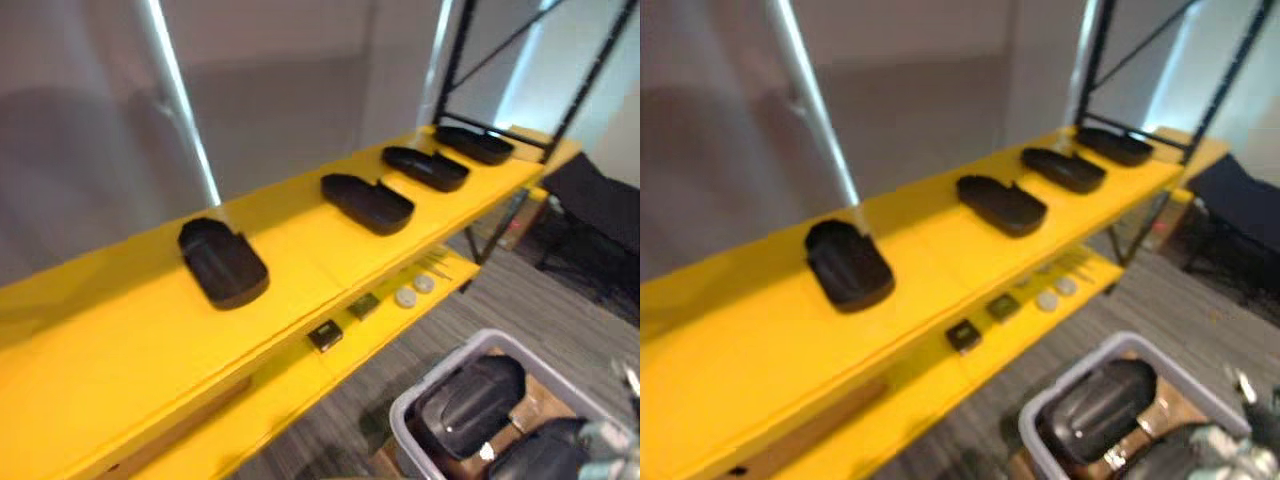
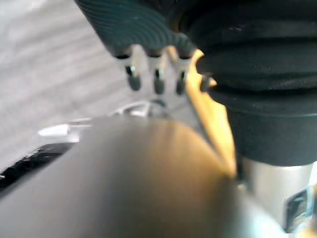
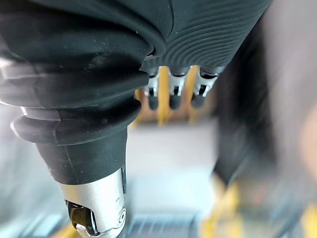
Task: Walk over and take plastic housings, then place them on the shelf
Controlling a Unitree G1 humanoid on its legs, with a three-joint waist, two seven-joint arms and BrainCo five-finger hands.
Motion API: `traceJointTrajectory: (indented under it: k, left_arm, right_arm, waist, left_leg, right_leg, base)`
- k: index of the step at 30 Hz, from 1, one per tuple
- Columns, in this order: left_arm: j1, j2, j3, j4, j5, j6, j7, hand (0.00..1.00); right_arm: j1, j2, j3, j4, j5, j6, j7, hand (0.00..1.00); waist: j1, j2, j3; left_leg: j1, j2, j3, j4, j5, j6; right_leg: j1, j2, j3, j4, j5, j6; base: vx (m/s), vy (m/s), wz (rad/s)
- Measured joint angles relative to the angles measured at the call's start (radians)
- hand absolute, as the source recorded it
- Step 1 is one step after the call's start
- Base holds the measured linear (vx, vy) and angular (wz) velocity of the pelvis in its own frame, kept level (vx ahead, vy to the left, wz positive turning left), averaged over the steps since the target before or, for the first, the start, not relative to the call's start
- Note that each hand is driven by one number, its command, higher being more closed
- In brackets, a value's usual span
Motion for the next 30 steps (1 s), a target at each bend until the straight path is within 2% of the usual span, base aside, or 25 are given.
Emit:
traceJointTrajectory:
  k: [2,5,7,8,9,10,11,12,15,17,18,21,22,23,24,25,27,28,29,30]
  left_arm:
    - [-0.006,0.016,-0.045,-0.001,0.051,0.004,-0.027,0.00]
    - [-0.022,0.037,-0.103,0.000,0.038,0.005,-0.038,0.00]
    - [-0.022,0.047,-0.131,0.000,-0.005,0.002,-0.031,0.00]
    - [-0.019,0.058,-0.132,-0.001,-0.057,0.000,-0.020,0.00]
    - [-0.024,0.071,-0.131,-0.004,-0.117,-0.003,-0.011,0.00]
    - [-0.027,0.076,-0.130,-0.006,-0.137,-0.006,-0.009,0.00]
    - [-0.034,0.072,-0.128,-0.011,-0.157,-0.016,-0.006,0.00]
    - [-0.039,0.058,-0.125,-0.015,-0.161,-0.038,-0.001,0.00]
    - [-0.046,0.056,-0.119,-0.018,-0.139,-0.084,-0.006,0.00]
    - [-0.067,0.058,-0.122,-0.022,-0.082,-0.113,-0.008,0.00]
    - [-0.078,0.060,-0.123,-0.028,-0.059,-0.117,-0.008,0.00]
    - [-0.090,0.056,-0.126,-0.042,-0.036,-0.108,-0.006,0.00]
    - [-0.086,0.042,-0.118,-0.051,-0.035,-0.101,-0.001,0.00]
    - [-0.076,0.036,-0.108,-0.057,-0.034,-0.087,0.004,0.00]
    - [-0.069,0.034,-0.099,-0.063,-0.034,-0.085,0.004,0.00]
    - [-0.050,0.029,-0.069,-0.064,-0.033,-0.073,0.010,0.00]
    - [-0.040,0.033,-0.066,-0.064,-0.033,-0.074,0.011,0.00]
    - [-0.025,0.036,-0.055,-0.064,-0.033,-0.074,0.011,0.00]
    - [-0.011,0.031,-0.035,-0.064,-0.033,-0.074,0.015,0.00]
    - [-0.009,0.024,-0.026,-0.061,-0.033,-0.074,0.026,0.00]
  right_arm:
    - [0.030,0.034,0.017,0.000,0.009,-0.057,0.002,0.00]
    - [0.033,0.039,0.076,-0.001,0.040,-0.090,0.059,0.00]
    - [0.023,0.035,0.120,-0.001,0.048,-0.092,0.104,0.00]
    - [0.002,0.034,0.173,0.002,0.048,-0.092,0.139,0.00]
    - [-0.025,0.026,0.228,0.001,0.047,-0.092,0.170,0.00]
    - [-0.042,0.011,0.252,0.002,0.048,-0.092,0.183,0.00]
    - [-0.076,-0.019,0.283,0.003,0.051,-0.092,0.202,0.00]
    - [-0.146,-0.079,0.313,0.011,0.067,-0.091,0.221,0.00]
    - [-0.271,-0.124,0.324,0.032,0.076,-0.091,0.205,0.00]
    - [-0.299,-0.127,0.325,0.035,0.088,-0.085,0.162,0.00]
    - [-0.301,-0.127,0.333,0.040,0.089,-0.069,0.133,0.00]
    - [-0.289,-0.114,0.368,0.047,0.107,-0.056,0.135,0.00]
    - [-0.268,-0.094,0.389,0.046,0.106,-0.052,0.154,0.00]
    - [-0.235,-0.069,0.416,0.046,0.101,-0.050,0.181,0.00]
    - [-0.227,-0.059,0.434,0.046,0.095,-0.050,0.187,0.00]
    - [-0.209,-0.043,0.471,0.039,0.066,-0.051,0.205,0.00]
    - [-0.206,-0.039,0.487,0.026,0.065,-0.051,0.208,0.00]
    - [-0.205,-0.039,0.499,0.010,0.064,-0.052,0.209,0.00]
    - [-0.208,-0.039,0.501,0.003,0.060,-0.052,0.207,0.00]
    - [-0.208,-0.040,0.500,0.005,0.059,-0.051,0.202,0.00]
  waist:
    - [-0.016,-0.005,0.000]
    - [-0.015,-0.015,0.003]
    - [-0.010,-0.021,-0.001]
    - [-0.002,-0.034,0.000]
    - [0.013,-0.042,0.003]
    - [0.023,-0.040,0.009]
    - [0.040,-0.032,0.021]
    - [0.055,-0.007,0.038]
    - [0.051,0.005,0.061]
    - [0.049,-0.004,0.097]
    - [0.052,0.001,0.116]
    - [0.069,0.015,0.156]
    - [0.078,0.023,0.165]
    - [0.083,0.033,0.167]
    - [0.088,0.039,0.174]
    - [0.099,0.038,0.175]
    - [0.111,0.024,0.177]
    - [0.126,0.009,0.173]
    - [0.134,-0.008,0.172]
    - [0.141,-0.014,0.168]
  left_leg:
    - [0.015,0.000,0.038,0.000,-0.003,-0.001]
    - [0.040,0.002,0.082,0.001,-0.013,-0.009]
    - [0.037,0.000,0.050,0.008,-0.026,-0.018]
    - [0.016,-0.019,-0.066,0.042,-0.072,-0.025]
    - [-0.056,-0.025,-0.221,0.173,-0.167,-0.017]
    - [-0.088,-0.029,-0.297,0.237,-0.211,-0.006]
    - [-0.122,-0.029,-0.387,0.319,-0.267,0.003]
    - [-0.161,-0.030,-0.499,0.400,-0.338,-0.008]
    - [-0.210,-0.054,-0.487,0.473,-0.385,0.022]
    - [-0.227,-0.073,-0.487,0.508,-0.400,0.037]
    - [-0.248,-0.080,-0.487,0.559,-0.419,0.043]
    - [-0.257,-0.069,-0.452,0.644,-0.475,0.059]
    - [-0.255,-0.051,-0.431,0.668,-0.493,0.074]
    - [-0.244,-0.033,-0.401,0.658,-0.496,0.091]
    - [-0.237,-0.022,-0.380,0.653,-0.494,0.092]
    - [-0.220,0.000,-0.350,0.647,-0.494,0.091]
    - [-0.205,0.004,-0.335,0.637,-0.490,0.087]
    - [-0.195,0.003,-0.320,0.625,-0.484,0.080]
    - [-0.189,-0.004,-0.313,0.616,-0.478,0.069]
    - [-0.188,-0.004,-0.317,0.596,-0.472,0.057]
  right_leg:
    - [-0.022,0.003,0.041,0.016,0.000,0.000]
    - [-0.055,0.011,0.103,0.038,0.002,0.002]
    - [-0.082,0.019,0.135,0.054,0.003,0.000]
    - [-0.108,0.025,0.172,0.064,0.005,-0.003]
    - [-0.136,0.038,0.210,0.072,0.016,-0.015]
    - [-0.149,0.049,0.229,0.079,0.022,-0.014]
    - [-0.164,0.067,0.261,0.086,0.030,-0.005]
    - [-0.189,0.094,0.298,0.103,0.035,0.001]
    - [-0.228,0.083,0.331,0.124,0.035,0.008]
    - [-0.229,0.065,0.334,0.126,0.035,0.008]
    - [-0.235,0.058,0.347,0.127,0.047,0.028]
    - [-0.229,0.059,0.375,0.129,0.072,0.064]
    - [-0.229,0.055,0.337,0.124,0.097,0.060]
    - [-0.222,0.048,0.263,0.100,0.130,0.010]
    - [-0.231,0.051,0.216,0.134,0.116,-0.009]
    - [-0.254,0.055,0.108,0.271,0.050,-0.039]
    - [-0.259,0.047,0.046,0.345,-0.005,-0.059]
    - [-0.266,0.027,-0.019,0.383,-0.043,-0.069]
    - [-0.272,0.020,-0.054,0.364,-0.042,-0.034]
    - [-0.267,0.036,-0.059,0.324,-0.025,-0.013]
  base:
    - [-0.02,0.016,-0.51]
    - [-0.01,0.005,-0.57]
    - [0.01,-0.008,-0.54]
    - [-0.01,0.001,-0.87]
    - [-0.02,0.000,-0.94]
    - [-0.03,0.009,-0.93]
    - [-0.06,0.049,-1.06]
    - [-0.07,0.086,-0.94]
    - [-0.07,0.132,-0.38]
    - [-0.11,0.186,-0.03]
    - [-0.12,0.202,-0.13]
    - [-0.08,0.154,-0.52]
    - [-0.13,0.176,-0.63]
    - [-0.12,0.139,-0.66]
    - [-0.09,0.099,-0.75]
    - [-0.02,0.048,-0.65]
    - [0.00,-0.006,-0.40]
    - [0.01,-0.119,-0.27]
    - [0.00,-0.137,-0.24]
    - [0.01,-0.169,-0.25]
